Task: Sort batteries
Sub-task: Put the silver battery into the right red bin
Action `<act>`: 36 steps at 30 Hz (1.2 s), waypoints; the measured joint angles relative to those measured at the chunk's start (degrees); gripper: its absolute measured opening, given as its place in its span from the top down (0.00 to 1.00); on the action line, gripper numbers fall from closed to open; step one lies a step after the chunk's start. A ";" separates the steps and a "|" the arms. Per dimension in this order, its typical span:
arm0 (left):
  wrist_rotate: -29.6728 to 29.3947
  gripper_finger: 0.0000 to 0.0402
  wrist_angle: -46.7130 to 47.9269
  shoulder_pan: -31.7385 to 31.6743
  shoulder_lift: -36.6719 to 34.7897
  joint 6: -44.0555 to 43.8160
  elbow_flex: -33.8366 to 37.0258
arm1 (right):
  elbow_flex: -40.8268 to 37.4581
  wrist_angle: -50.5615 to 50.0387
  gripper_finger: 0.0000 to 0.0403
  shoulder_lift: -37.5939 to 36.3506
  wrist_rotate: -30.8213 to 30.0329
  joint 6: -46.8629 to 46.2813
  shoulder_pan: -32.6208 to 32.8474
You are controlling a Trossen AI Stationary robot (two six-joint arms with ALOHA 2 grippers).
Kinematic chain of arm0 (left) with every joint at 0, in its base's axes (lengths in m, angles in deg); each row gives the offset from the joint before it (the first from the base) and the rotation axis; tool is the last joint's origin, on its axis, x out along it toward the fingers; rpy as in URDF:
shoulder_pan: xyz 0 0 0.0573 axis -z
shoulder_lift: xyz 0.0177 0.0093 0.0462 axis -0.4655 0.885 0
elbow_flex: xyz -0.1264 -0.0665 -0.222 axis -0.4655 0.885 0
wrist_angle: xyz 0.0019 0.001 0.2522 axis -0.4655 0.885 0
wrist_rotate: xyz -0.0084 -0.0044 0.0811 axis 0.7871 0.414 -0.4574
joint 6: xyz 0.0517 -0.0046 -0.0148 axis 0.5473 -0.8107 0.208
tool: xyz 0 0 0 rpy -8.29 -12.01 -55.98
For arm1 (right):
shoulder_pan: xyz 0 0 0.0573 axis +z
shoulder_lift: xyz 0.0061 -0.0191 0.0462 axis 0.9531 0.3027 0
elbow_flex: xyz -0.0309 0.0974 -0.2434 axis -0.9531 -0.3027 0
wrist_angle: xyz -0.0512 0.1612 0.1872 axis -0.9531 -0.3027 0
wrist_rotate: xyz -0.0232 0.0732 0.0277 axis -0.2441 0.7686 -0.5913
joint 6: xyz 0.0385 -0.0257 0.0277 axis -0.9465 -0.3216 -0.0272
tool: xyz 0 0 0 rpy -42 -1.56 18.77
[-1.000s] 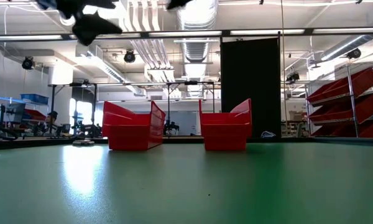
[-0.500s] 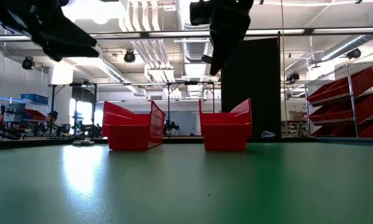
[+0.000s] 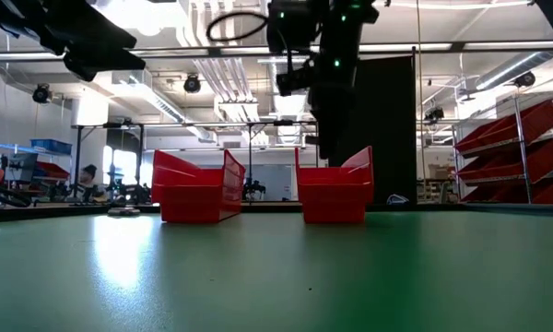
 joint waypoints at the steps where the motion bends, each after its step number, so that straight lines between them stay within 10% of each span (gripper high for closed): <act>1: -0.79 0.42 -0.46 0.28 -0.06 0.25 -0.06 | -0.02 -0.07 0.88 0.35 0.02 0.14 -0.34; 36: -6.11 0.42 -9.79 10.94 -11.71 13.97 7.73 | -0.18 1.26 0.88 8.98 3.04 3.31 -4.11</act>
